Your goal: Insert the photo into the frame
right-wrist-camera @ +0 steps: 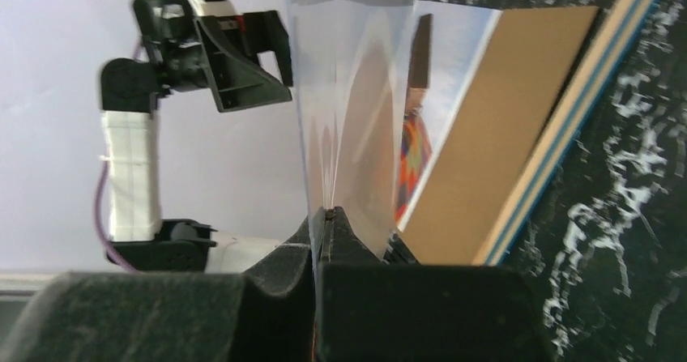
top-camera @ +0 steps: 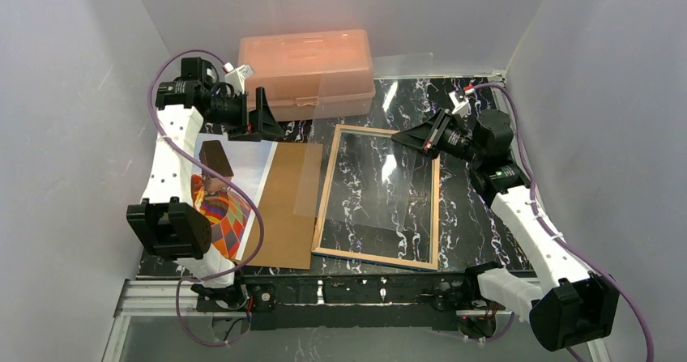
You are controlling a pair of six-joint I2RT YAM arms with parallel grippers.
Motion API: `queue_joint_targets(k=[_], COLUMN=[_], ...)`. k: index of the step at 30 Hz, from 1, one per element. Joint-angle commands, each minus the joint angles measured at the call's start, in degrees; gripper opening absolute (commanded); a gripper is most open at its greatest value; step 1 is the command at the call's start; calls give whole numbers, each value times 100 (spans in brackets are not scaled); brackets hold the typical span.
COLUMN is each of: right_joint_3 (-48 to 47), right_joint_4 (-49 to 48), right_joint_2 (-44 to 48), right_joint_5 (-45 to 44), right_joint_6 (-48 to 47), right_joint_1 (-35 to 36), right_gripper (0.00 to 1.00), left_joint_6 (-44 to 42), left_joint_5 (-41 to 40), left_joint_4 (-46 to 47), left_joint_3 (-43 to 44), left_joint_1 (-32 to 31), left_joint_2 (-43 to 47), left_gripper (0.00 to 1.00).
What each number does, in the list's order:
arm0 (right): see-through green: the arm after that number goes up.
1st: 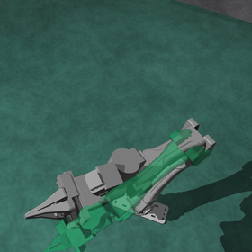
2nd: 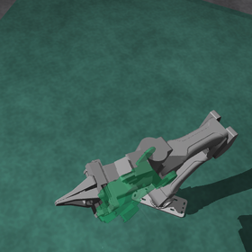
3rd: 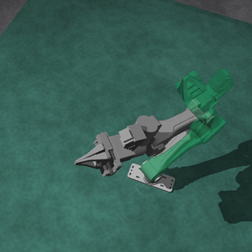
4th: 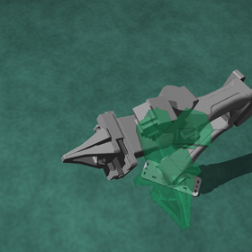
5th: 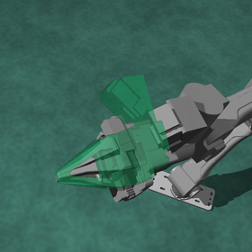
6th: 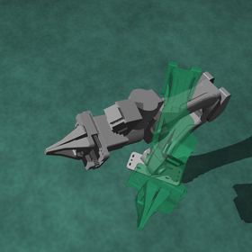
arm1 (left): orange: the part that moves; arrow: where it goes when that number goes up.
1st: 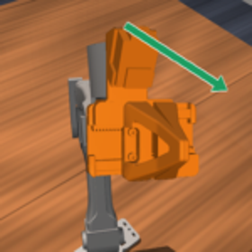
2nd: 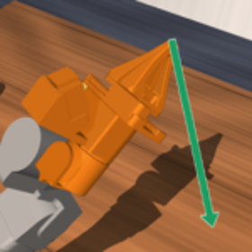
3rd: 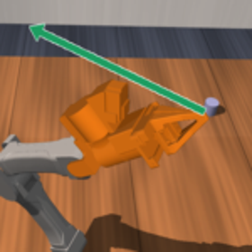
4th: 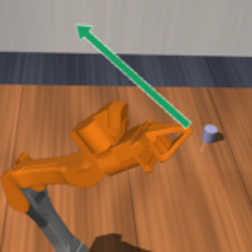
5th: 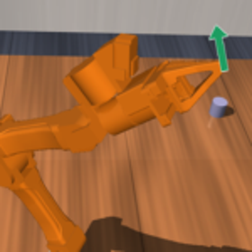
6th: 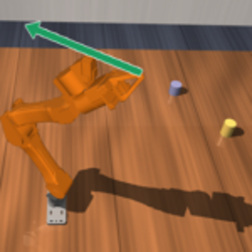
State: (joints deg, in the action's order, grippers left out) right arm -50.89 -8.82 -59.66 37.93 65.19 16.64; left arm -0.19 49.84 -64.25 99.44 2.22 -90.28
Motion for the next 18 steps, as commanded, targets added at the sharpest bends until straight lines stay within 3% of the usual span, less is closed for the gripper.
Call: queue_joint_targets(k=[1,6,9,12,18], right_joint_3=[-575,-842,-829,-846,-861], right_joint_4=[1321,2352,2535,2754,2987], right_joint_2=[-119,-317,-418,-523,-754], right_joint_5=[154,158,232,232,128], right_joint_6=[-998,-1659,-1797,-1994,-2437], right_joint_1=[-115,-169,-192,-207,-278], right_gripper=[1,1,1,1,1], left_joint_6=[-1005,-1212,-1533,-1320,-1038], left_joint_5=[-2648,-4146,-3549,-2952,-3154], left_joint_4=[-527,1846,1410,1020,974], left_joint_3=[478,-1246,-1446,-1354,-1581], left_joint_1=[-33,-18,-41,-93,-1041], left_joint_2=[196,1721,1466,1080,592], left_gripper=[98,99,98,98,98])
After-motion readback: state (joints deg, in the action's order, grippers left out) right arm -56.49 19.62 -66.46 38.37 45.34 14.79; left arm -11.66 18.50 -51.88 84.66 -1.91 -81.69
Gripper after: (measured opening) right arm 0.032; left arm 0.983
